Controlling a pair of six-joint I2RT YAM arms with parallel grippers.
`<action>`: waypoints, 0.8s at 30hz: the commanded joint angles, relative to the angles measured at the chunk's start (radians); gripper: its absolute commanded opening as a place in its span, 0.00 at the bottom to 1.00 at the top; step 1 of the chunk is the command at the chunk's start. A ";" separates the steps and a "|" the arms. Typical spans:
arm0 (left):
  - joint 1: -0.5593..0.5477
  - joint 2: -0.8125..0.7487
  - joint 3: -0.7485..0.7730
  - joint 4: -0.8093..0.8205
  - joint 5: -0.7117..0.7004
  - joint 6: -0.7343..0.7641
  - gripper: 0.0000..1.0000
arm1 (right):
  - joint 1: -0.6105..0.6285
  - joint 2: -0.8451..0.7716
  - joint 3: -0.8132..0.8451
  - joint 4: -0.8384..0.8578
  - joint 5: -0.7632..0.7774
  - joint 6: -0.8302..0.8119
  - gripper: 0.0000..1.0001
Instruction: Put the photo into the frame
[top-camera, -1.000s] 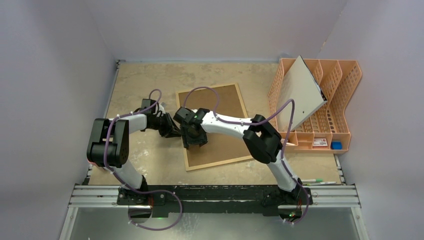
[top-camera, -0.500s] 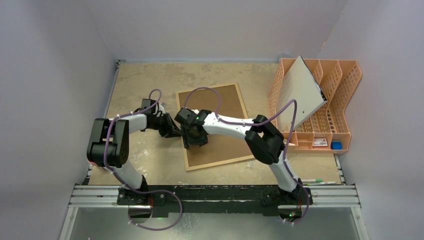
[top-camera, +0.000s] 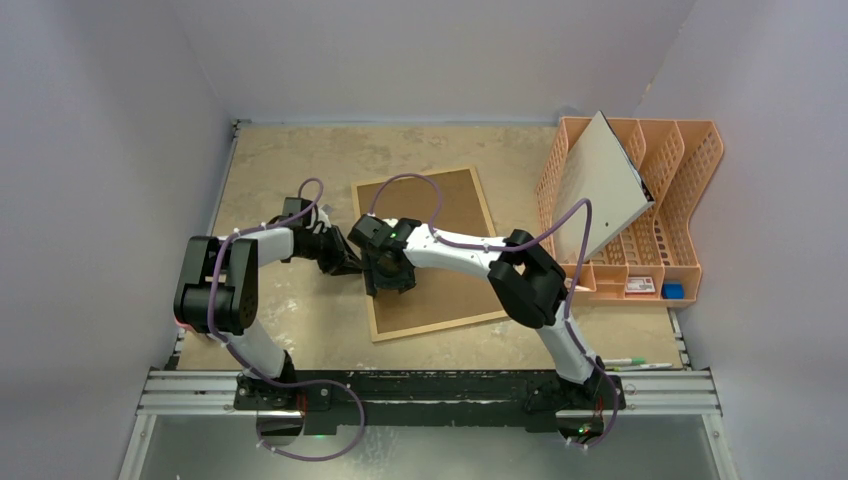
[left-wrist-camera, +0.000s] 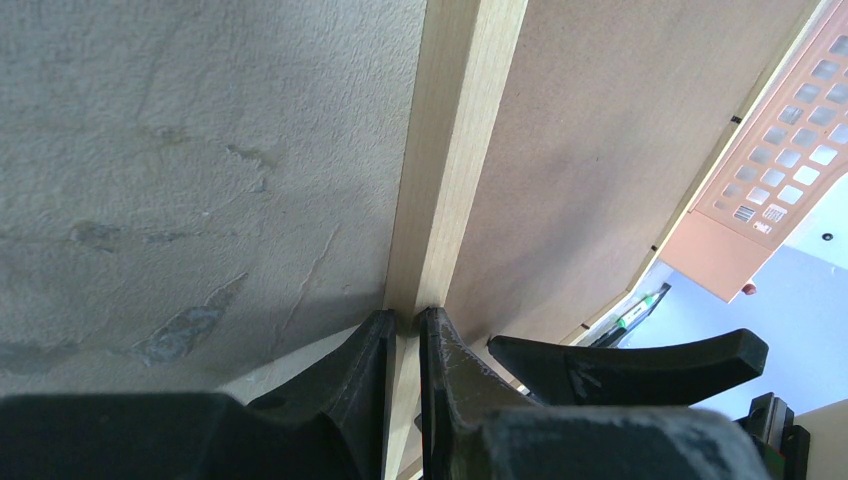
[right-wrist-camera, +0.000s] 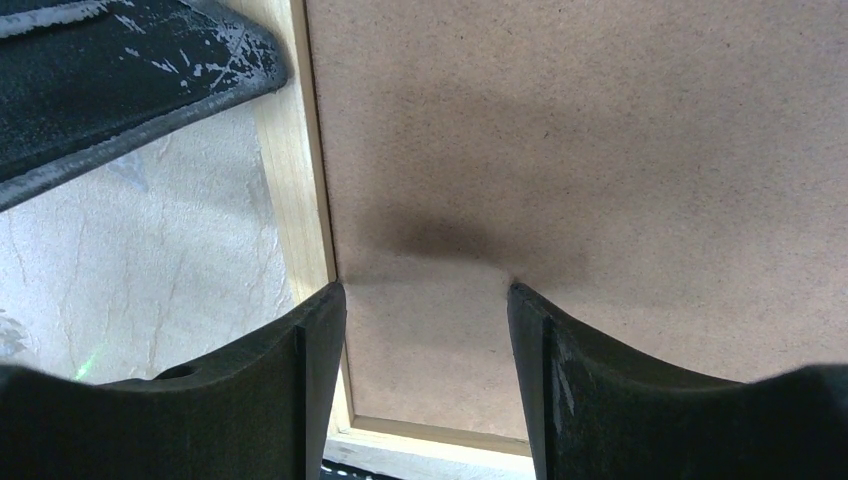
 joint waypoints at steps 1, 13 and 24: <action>-0.006 0.067 -0.053 -0.150 -0.187 0.070 0.16 | -0.015 0.183 -0.081 0.068 0.120 0.015 0.64; -0.007 0.081 -0.049 -0.149 -0.182 0.070 0.16 | 0.004 0.192 -0.085 0.084 0.105 -0.006 0.65; -0.006 0.080 -0.049 -0.149 -0.184 0.069 0.16 | 0.034 0.221 -0.092 0.059 0.159 -0.028 0.63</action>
